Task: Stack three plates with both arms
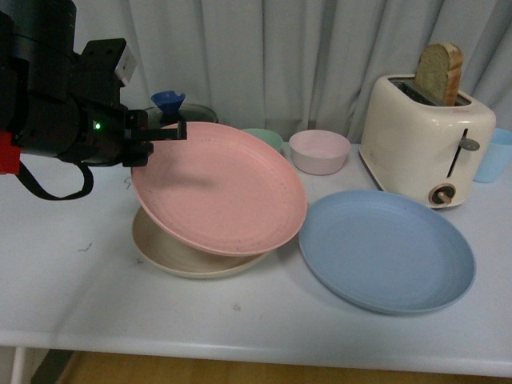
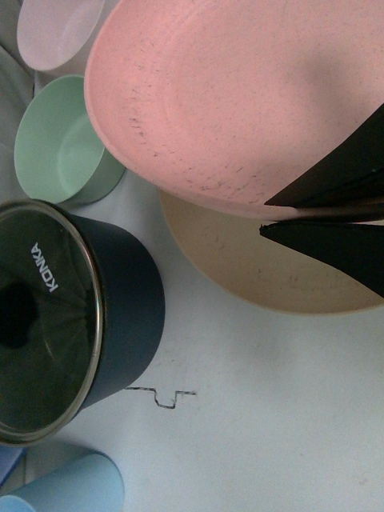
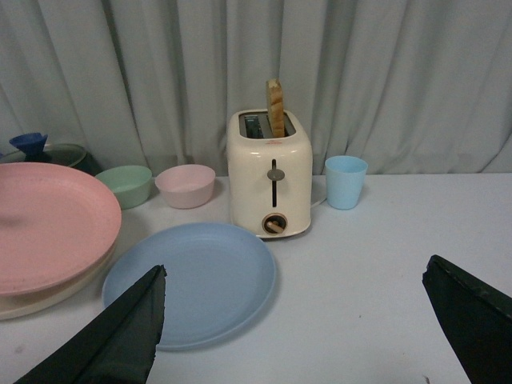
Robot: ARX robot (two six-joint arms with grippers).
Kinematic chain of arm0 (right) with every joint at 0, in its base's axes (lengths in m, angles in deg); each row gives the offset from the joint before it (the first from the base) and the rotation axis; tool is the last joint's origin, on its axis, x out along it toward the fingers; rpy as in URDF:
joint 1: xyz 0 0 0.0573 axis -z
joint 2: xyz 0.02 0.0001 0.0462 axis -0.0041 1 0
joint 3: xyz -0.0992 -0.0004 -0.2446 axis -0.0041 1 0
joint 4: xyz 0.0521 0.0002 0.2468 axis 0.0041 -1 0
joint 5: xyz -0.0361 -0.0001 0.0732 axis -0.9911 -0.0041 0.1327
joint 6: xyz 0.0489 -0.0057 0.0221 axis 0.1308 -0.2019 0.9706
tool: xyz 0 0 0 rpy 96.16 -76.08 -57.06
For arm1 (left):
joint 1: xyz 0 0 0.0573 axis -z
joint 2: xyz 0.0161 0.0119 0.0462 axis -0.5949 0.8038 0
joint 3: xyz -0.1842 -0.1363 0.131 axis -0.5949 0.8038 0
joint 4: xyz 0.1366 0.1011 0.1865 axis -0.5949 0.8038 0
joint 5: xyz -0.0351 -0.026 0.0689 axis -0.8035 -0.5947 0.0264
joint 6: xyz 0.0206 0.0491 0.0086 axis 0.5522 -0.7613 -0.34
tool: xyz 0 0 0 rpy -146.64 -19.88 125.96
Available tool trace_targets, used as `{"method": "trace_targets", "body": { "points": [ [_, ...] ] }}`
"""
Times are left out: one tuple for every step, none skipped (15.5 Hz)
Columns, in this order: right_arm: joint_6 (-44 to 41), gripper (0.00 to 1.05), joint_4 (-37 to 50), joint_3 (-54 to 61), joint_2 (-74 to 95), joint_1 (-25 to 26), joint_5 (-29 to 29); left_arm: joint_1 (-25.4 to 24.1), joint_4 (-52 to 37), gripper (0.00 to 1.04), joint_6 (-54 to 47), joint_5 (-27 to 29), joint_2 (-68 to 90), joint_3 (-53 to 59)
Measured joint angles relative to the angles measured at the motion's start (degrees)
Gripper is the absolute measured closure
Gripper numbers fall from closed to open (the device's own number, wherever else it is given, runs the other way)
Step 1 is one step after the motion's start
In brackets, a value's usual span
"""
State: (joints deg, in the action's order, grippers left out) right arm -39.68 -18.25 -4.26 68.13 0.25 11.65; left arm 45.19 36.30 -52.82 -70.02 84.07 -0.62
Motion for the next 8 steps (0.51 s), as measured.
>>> {"method": "trace_targets", "body": {
  "points": [
    [0.0, 0.06, 0.0, 0.0, 0.0, 0.0, 0.0, -0.5, -0.96, 1.02, 1.51, 1.07, 2.03, -1.33],
    [0.0, 0.06, 0.0, 0.0, 0.0, 0.0, 0.0, -1.44, -2.19, 1.02, 3.56, 1.68, 3.8, -2.4],
    [0.0, 0.06, 0.02, 0.0, 0.0, 0.0, 0.0, -1.73, -2.38, 1.02, 4.79, 2.08, 4.72, -3.02],
    [0.0, 0.06, 0.02, 0.0, 0.0, 0.0, 0.0, -2.16, -2.36, 1.02, 5.57, 2.49, 5.64, -3.45],
    [0.0, 0.06, 0.02, 0.0, 0.0, 0.0, 0.0, -2.34, -2.4, 1.02, 5.99, 2.67, 6.14, -3.45],
    [0.0, 0.06, 0.02, 0.0, 0.0, 0.0, 0.0, -2.54, -2.64, 1.02, 6.21, 2.67, 6.86, -3.45],
    [0.0, 0.06, 0.02, 0.0, 0.0, 0.0, 0.0, -2.91, -2.95, 1.02, 6.6, 2.6, 7.78, -3.41],
    [0.0, 0.06, 0.0, 0.0, 0.0, 0.0, 0.0, -2.93, -3.82, 1.02, 6.71, 2.25, 8.0, -2.73]
  ]
}}
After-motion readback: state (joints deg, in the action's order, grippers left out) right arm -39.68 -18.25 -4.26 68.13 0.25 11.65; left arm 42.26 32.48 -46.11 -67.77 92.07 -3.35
